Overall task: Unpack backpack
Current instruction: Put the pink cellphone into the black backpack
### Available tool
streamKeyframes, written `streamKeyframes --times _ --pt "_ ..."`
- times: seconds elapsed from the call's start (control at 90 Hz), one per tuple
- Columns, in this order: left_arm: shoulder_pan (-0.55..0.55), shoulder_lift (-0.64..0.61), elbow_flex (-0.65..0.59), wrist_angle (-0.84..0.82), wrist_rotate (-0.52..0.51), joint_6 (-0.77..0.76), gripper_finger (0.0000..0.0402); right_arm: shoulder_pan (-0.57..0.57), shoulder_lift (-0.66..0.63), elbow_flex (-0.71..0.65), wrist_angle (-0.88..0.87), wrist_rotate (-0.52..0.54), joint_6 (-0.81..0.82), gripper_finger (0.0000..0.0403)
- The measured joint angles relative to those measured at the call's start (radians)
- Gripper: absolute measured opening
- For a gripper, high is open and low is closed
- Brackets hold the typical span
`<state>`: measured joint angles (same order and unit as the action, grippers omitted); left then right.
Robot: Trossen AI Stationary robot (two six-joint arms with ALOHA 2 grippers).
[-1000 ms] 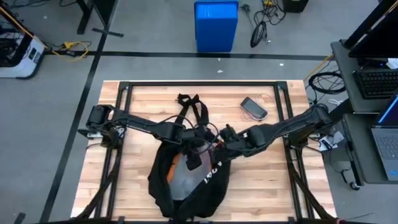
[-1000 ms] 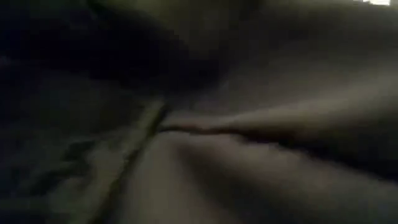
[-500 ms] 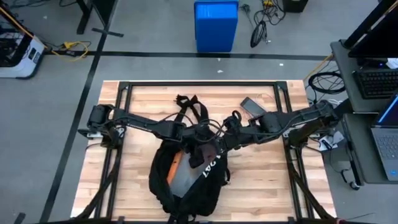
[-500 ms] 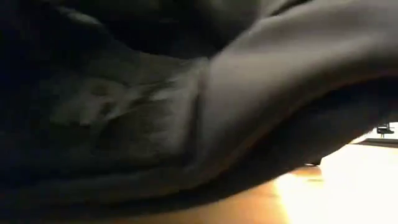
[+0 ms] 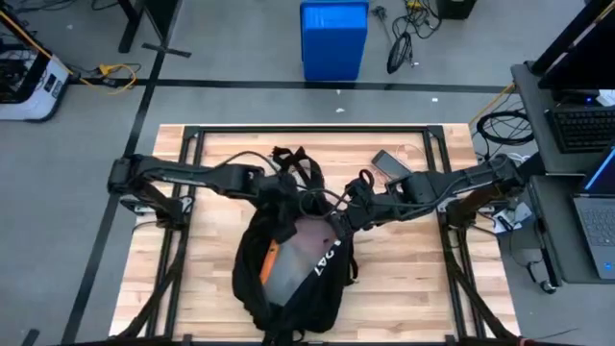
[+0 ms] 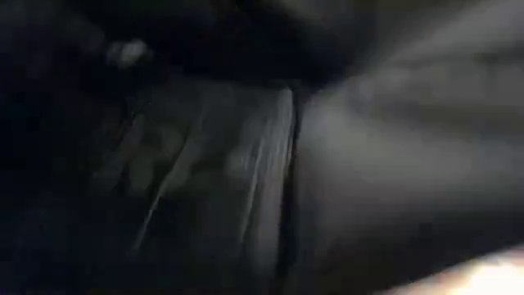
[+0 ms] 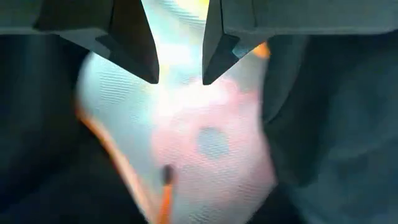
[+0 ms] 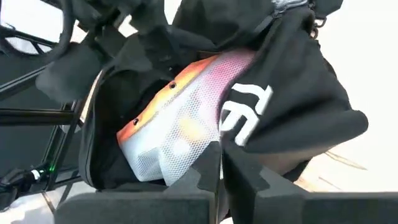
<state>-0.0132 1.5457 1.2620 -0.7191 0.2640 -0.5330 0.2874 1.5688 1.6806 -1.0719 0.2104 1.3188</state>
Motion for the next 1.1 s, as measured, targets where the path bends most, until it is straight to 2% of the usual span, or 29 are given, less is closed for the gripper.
streamKeyframes --times 0.156,0.322,0.467,0.6,0.744,0.844,0.967,1.1 --pt "-0.010 0.019 -0.035 -0.014 -0.050 0.036 0.0112 -0.012 0.000 0.001 0.003 0.000 -0.041 0.0000" --pt "-0.008 0.036 -0.035 -0.058 -0.183 0.015 0.0112 -0.027 0.000 0.001 0.022 0.000 -0.074 0.0000" --pt "-0.010 0.031 -0.035 -0.226 -0.279 -0.081 0.0112 -0.032 0.000 0.001 0.030 -0.001 -0.078 0.0000" --pt "-0.015 0.030 -0.035 -0.327 -0.343 -0.081 0.0112 -0.024 0.000 0.001 0.018 -0.004 -0.093 0.0000" --pt "-0.018 0.023 -0.032 -0.343 -0.336 -0.087 0.0112 -0.102 -0.005 0.001 -0.105 -0.006 -0.011 0.0005" --pt "-0.023 -0.009 -0.006 -0.342 -0.287 -0.090 0.0112 -0.188 -0.008 0.001 -0.260 0.003 -0.029 0.0020" --pt "-0.022 -0.062 0.026 -0.324 -0.212 -0.090 0.0112 -0.302 -0.008 0.000 -0.428 -0.012 -0.178 0.0048" --pt "-0.017 -0.140 0.045 -0.254 -0.206 -0.087 0.0112 -0.442 -0.008 -0.001 -0.492 0.004 -0.406 0.0081"
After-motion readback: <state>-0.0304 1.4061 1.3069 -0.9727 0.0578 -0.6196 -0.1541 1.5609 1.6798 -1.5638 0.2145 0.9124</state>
